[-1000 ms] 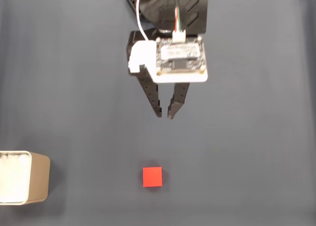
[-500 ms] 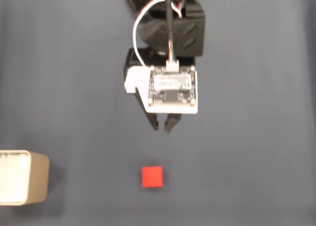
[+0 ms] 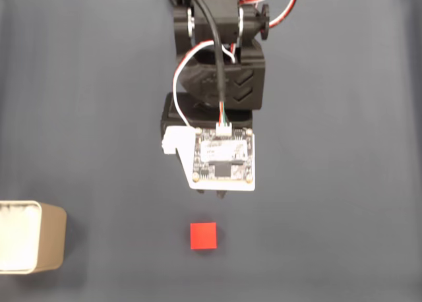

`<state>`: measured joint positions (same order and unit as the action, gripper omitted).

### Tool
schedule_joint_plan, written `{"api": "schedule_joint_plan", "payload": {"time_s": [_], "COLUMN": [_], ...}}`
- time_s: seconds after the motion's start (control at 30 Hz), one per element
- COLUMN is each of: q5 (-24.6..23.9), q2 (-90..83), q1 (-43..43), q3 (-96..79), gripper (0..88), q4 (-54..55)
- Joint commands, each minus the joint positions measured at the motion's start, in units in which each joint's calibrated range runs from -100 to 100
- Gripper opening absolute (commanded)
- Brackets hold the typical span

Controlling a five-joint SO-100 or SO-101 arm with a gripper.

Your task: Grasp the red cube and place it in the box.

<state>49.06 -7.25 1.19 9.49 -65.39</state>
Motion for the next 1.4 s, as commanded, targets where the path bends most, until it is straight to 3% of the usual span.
{"api": "schedule_joint_plan", "payload": {"time_s": [0.0,0.53,1.37], "q5": [0.88,2.88,3.76], "q2": [0.58,6.9,14.18], "q1": [1.01,2.36,2.58], "q3": [2.64,2.19,2.19], "gripper": [8.3,21.9,34.5], "q4": [1.87,5.64,11.21]}}
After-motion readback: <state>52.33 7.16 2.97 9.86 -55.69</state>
